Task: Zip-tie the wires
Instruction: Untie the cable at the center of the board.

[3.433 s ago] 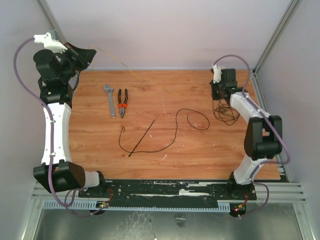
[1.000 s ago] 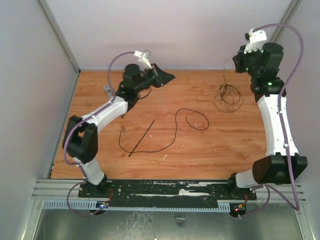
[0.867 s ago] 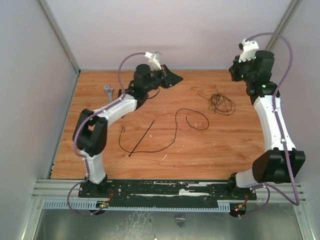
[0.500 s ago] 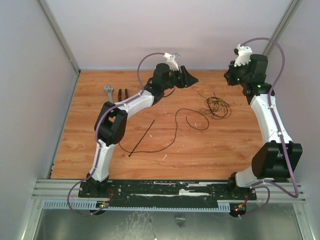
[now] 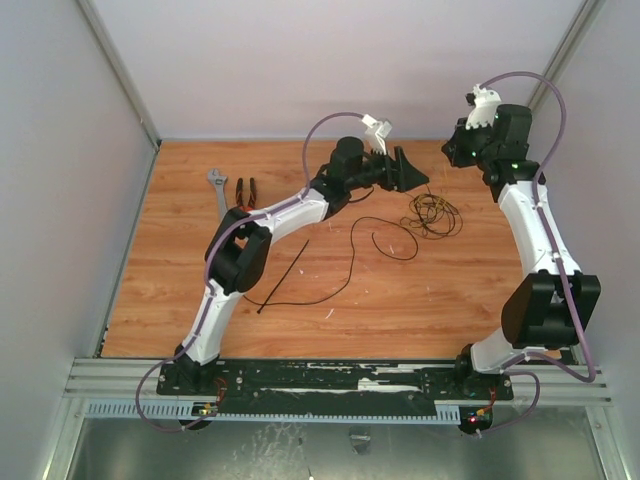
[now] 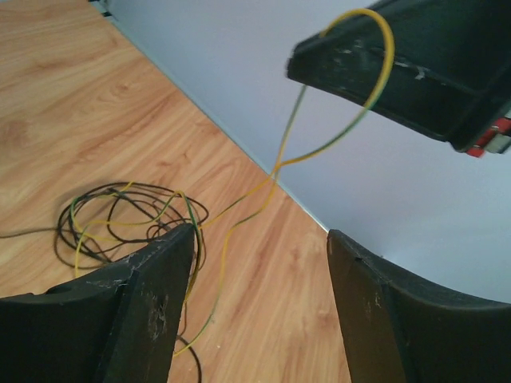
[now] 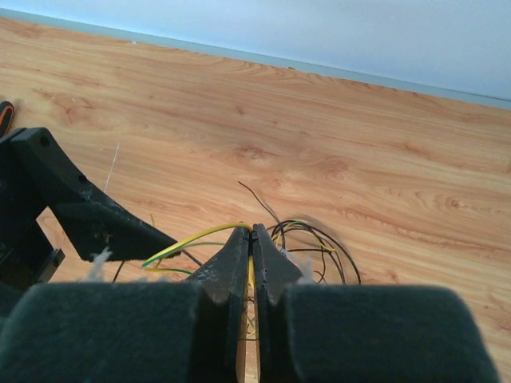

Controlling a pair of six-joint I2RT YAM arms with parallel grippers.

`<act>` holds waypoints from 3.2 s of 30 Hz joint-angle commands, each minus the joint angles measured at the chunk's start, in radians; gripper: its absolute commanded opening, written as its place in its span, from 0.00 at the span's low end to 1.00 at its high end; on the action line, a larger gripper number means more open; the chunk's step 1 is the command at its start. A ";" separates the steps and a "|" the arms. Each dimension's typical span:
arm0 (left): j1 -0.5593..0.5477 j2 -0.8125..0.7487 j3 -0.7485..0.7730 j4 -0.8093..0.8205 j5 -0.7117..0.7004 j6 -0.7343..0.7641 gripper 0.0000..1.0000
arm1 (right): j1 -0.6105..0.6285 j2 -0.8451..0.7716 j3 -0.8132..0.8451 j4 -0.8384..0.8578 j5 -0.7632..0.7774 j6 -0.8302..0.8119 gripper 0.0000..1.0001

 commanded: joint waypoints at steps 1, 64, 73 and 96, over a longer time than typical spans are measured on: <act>-0.016 0.011 -0.014 0.077 0.023 0.007 0.73 | 0.001 0.009 0.043 0.005 0.007 0.040 0.00; 0.091 0.062 0.615 -0.180 -0.127 0.012 0.00 | 0.062 0.115 -0.248 0.522 -0.214 0.131 0.89; 0.109 0.027 0.615 -0.199 -0.127 -0.006 0.00 | 0.077 0.245 -0.195 0.608 -0.175 0.251 0.56; 0.437 -0.438 0.370 -0.170 -0.039 -0.105 0.00 | -0.129 0.322 -0.059 0.258 0.279 0.222 0.26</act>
